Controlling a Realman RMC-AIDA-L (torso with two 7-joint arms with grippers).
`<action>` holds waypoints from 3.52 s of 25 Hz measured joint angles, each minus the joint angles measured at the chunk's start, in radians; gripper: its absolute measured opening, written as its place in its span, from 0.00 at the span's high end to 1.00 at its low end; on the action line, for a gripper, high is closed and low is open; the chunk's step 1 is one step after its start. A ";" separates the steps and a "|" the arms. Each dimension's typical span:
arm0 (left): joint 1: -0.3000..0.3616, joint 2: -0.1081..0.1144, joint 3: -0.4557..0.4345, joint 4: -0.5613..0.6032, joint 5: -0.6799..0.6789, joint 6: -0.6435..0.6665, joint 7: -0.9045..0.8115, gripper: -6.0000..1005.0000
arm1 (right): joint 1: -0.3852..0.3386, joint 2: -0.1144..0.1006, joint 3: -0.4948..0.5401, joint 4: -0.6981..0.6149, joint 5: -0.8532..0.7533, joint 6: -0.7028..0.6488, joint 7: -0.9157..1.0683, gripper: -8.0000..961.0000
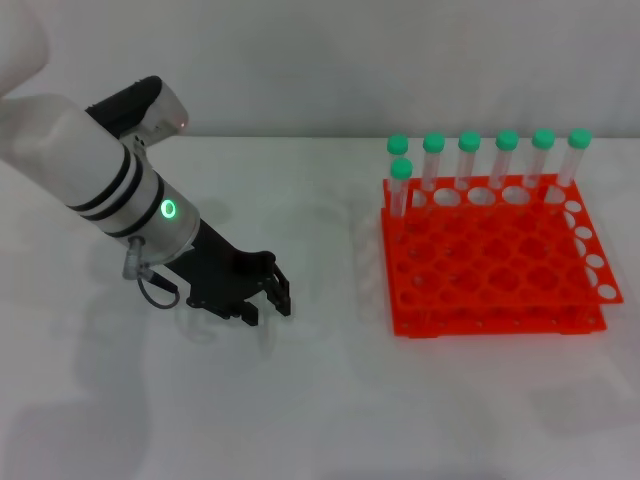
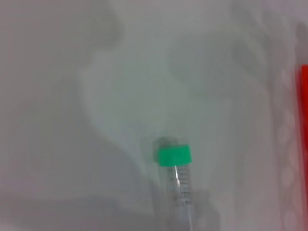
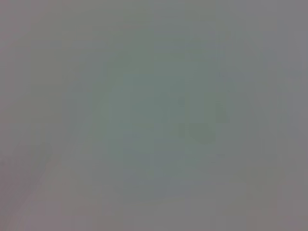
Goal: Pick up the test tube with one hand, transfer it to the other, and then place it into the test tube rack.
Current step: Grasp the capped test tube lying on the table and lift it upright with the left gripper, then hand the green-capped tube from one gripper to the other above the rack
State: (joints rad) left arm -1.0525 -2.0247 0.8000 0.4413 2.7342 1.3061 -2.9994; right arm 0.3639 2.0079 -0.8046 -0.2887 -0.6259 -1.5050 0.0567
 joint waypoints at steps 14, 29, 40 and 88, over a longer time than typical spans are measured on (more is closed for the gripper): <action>-0.009 -0.002 0.001 -0.042 0.005 0.007 0.001 0.64 | 0.008 0.000 -0.001 -0.002 -0.004 -0.003 -0.008 0.21; 0.000 -0.007 0.014 -0.058 0.006 0.007 0.001 0.64 | 0.006 0.002 -0.001 0.002 -0.002 -0.009 -0.012 0.21; 0.009 -0.008 0.015 -0.059 0.003 -0.011 0.001 0.70 | 0.001 0.002 -0.001 0.002 0.000 -0.009 -0.012 0.21; 0.413 -0.051 0.119 0.390 -1.034 0.111 1.131 0.79 | -0.105 -0.027 -0.117 -0.269 -0.215 -0.037 0.524 0.21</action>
State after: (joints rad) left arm -0.6399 -2.0757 0.9192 0.8311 1.7002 1.4171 -1.8686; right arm 0.2586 1.9809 -0.9219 -0.5573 -0.8405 -1.5424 0.5804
